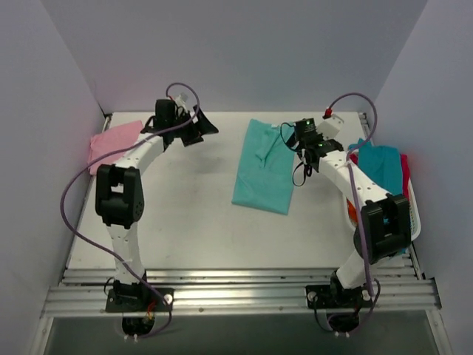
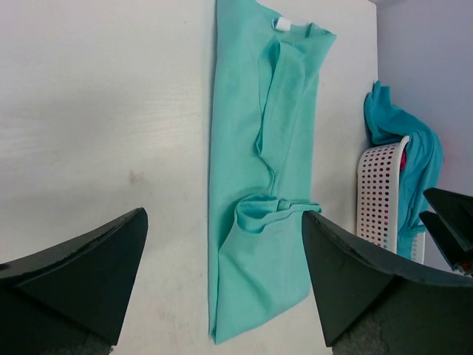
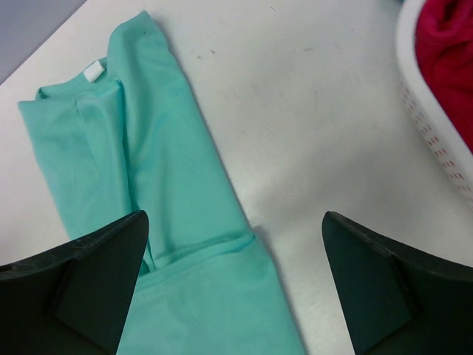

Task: Fold and stack the t-shirts
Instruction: Fold the tshirt

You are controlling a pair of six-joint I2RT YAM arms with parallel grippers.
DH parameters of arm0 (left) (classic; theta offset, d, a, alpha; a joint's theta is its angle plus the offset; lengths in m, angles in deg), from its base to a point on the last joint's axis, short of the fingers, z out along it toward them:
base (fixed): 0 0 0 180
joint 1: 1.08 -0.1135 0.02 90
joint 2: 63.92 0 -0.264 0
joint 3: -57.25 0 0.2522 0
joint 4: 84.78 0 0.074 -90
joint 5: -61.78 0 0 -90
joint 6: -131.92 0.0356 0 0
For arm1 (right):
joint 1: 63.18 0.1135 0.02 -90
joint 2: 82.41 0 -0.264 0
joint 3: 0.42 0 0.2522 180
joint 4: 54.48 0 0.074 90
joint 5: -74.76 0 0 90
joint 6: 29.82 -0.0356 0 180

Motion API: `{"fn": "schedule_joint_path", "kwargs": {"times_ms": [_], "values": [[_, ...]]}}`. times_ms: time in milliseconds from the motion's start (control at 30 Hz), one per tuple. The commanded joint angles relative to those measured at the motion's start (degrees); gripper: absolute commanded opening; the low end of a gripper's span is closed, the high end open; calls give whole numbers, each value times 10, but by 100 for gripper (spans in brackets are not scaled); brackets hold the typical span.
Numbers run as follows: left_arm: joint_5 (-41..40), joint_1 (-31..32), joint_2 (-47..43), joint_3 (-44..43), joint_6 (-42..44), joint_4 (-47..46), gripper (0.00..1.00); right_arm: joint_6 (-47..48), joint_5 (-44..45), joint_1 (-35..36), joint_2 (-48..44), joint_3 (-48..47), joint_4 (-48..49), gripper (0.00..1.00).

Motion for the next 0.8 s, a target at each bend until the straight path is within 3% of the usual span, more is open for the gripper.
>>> {"fn": "schedule_joint_path", "kwargs": {"times_ms": [0, 33, 167, 367, 767], "values": [[-49, 1, -143, 127, 15, -62, 94, 7, -12, 9, -126, 98, 11, 100], [-56, 4, -190, 217, 10, -85, 94, 3, -41, 10, -150, 160, 21, 100], [-83, 23, -260, 387, -10, -176, 94, 3, -138, 14, -245, 302, 100, 100], [-115, 64, -266, 513, -36, -261, 94, -15, -218, 35, -291, 443, 193, 99], [-108, 151, -113, 452, -92, -307, 95, -41, -243, 58, -227, 479, 264, 97]]}}
